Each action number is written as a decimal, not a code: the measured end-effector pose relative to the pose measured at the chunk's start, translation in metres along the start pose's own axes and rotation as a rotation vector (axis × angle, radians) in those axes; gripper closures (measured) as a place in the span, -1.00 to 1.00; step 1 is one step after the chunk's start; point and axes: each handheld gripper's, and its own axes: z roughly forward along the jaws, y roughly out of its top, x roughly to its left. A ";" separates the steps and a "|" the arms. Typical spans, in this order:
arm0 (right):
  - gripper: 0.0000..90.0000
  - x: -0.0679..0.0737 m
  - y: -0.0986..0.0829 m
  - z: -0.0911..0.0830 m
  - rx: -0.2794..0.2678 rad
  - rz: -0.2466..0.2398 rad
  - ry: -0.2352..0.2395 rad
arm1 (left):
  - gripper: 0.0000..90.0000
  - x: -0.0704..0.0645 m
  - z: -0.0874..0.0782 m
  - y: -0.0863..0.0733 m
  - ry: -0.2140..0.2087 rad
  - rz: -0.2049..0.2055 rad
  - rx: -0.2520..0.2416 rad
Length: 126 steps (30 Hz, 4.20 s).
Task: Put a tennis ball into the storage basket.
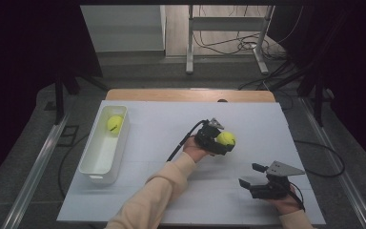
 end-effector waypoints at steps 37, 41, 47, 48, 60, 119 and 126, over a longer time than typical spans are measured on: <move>-0.63 0.000 0.000 0.000 0.002 0.003 -0.006 | -0.42 0.009 -0.037 -0.005 0.030 -0.022 -0.053; -0.63 0.000 0.000 0.000 0.002 0.003 -0.007 | -0.42 0.010 -0.039 -0.006 0.033 -0.023 -0.056; -0.63 0.000 0.000 0.000 0.002 0.004 -0.007 | -0.42 0.010 -0.045 -0.007 0.033 -0.026 -0.067; -0.63 0.000 0.000 0.000 0.002 0.004 -0.007 | -0.42 0.010 -0.046 -0.007 0.033 -0.026 -0.071; -0.63 0.000 0.000 -0.001 0.002 0.004 -0.009 | -0.42 0.012 -0.055 -0.011 0.043 -0.030 -0.084; -0.63 0.000 0.000 0.000 0.007 0.005 -0.018 | -0.42 0.020 -0.104 -0.026 0.089 -0.050 -0.146; -0.63 0.000 0.000 0.000 0.007 0.005 -0.020 | -0.42 0.020 -0.111 -0.029 0.096 -0.049 -0.149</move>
